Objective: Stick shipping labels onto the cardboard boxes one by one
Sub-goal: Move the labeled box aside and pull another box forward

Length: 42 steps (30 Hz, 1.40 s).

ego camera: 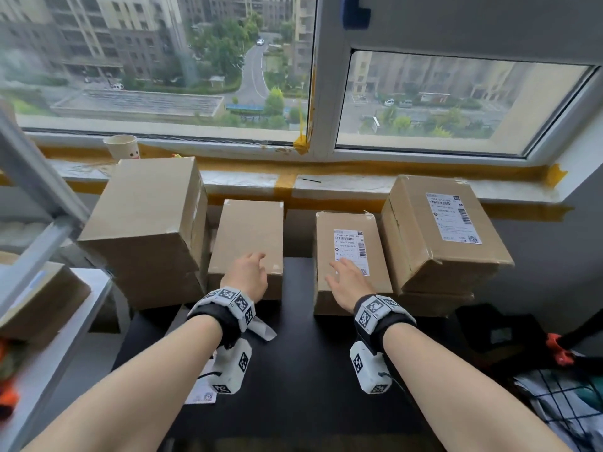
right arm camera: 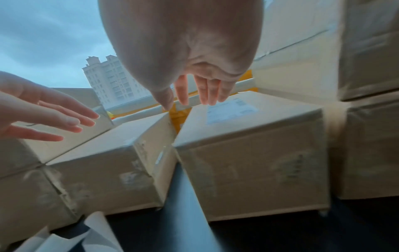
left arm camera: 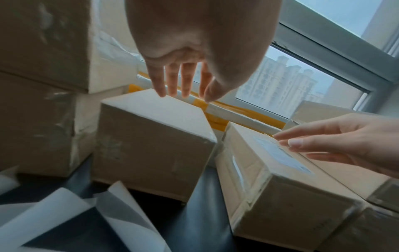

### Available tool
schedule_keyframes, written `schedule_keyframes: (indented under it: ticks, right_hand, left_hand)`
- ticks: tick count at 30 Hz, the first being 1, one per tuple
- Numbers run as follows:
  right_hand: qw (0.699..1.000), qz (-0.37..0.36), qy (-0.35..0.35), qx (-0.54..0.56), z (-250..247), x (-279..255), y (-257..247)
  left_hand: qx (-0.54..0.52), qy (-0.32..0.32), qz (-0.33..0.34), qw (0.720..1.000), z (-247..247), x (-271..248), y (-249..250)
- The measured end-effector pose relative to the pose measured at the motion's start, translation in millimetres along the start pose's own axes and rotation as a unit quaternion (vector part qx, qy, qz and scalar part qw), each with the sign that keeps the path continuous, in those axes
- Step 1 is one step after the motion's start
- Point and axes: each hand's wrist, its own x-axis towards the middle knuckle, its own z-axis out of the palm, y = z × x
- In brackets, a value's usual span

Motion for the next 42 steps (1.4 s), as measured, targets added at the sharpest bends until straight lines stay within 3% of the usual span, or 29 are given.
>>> schedule_keyframes:
  ticks: [6, 14, 18, 22, 34, 42]
  right_hand:
    - [0.994, -0.048, -0.031, 0.09, 23, 22, -46]
    - [0.976, 0.024, -0.069, 0.205, 53, 57, -68]
    - [0.957, 0.039, -0.084, 0.277, 63, 65, -66]
    - [0.932, 0.046, -0.067, 0.352, 66, 64, -63]
    - [0.927, 0.068, -0.036, 0.368, 76, 15, -38]
    - [0.949, 0.071, -0.013, 0.308, 76, -12, -29]
  left_hand:
    - [0.001, 0.005, -0.065, 0.998, -13, -2, -40]
    - [-0.082, 0.013, -0.143, 0.986, -4, 10, -67]
    - [-0.168, 0.016, -0.222, 0.96, 0, 20, -74]
    - [-0.213, 0.045, -0.246, 0.945, 1, 23, -78]
    - [-0.332, 0.016, -0.187, 0.924, 16, -19, -92]
    - [-0.323, -0.002, -0.164, 0.932, 24, -45, -88]
